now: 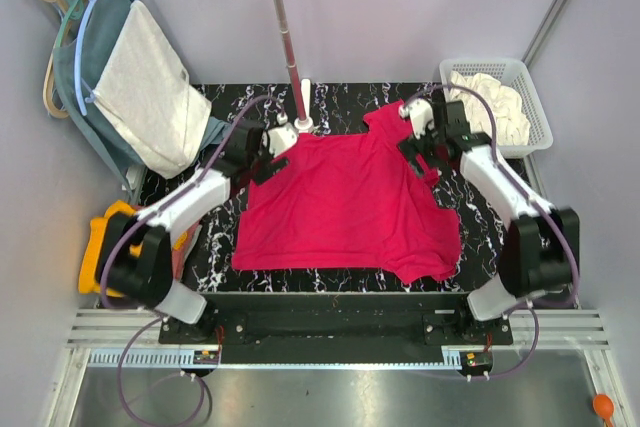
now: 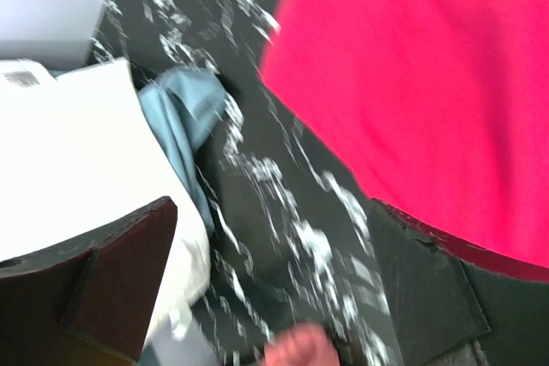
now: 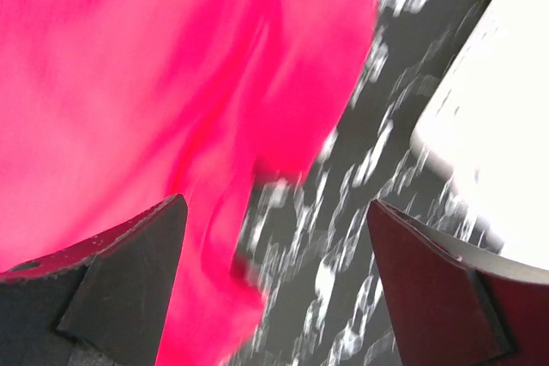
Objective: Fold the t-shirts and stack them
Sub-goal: Flatten the tshirt out
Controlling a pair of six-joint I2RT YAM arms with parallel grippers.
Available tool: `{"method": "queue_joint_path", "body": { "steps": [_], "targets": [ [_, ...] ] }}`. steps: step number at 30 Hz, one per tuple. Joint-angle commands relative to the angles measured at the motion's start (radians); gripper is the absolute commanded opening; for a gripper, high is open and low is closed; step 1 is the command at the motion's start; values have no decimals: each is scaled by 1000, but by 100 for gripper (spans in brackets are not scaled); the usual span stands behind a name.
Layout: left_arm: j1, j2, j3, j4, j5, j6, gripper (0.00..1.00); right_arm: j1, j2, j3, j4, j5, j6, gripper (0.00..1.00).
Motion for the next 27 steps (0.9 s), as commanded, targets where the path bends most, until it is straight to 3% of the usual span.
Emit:
{"method": "queue_joint_path", "body": {
  "steps": [1, 11, 17, 27],
  "targets": [
    [50, 158, 123, 246, -30, -35, 99, -3, 185, 179, 255, 42, 52, 93],
    [94, 459, 335, 272, -18, 6, 99, -3, 558, 424, 361, 68, 19, 92],
    [108, 579, 427, 239, -12, 39, 99, -5, 656, 483, 380, 68, 0, 91],
    [120, 633, 410, 245, -19, 102, 99, -11, 712, 515, 387, 51, -17, 91]
  ]
}}
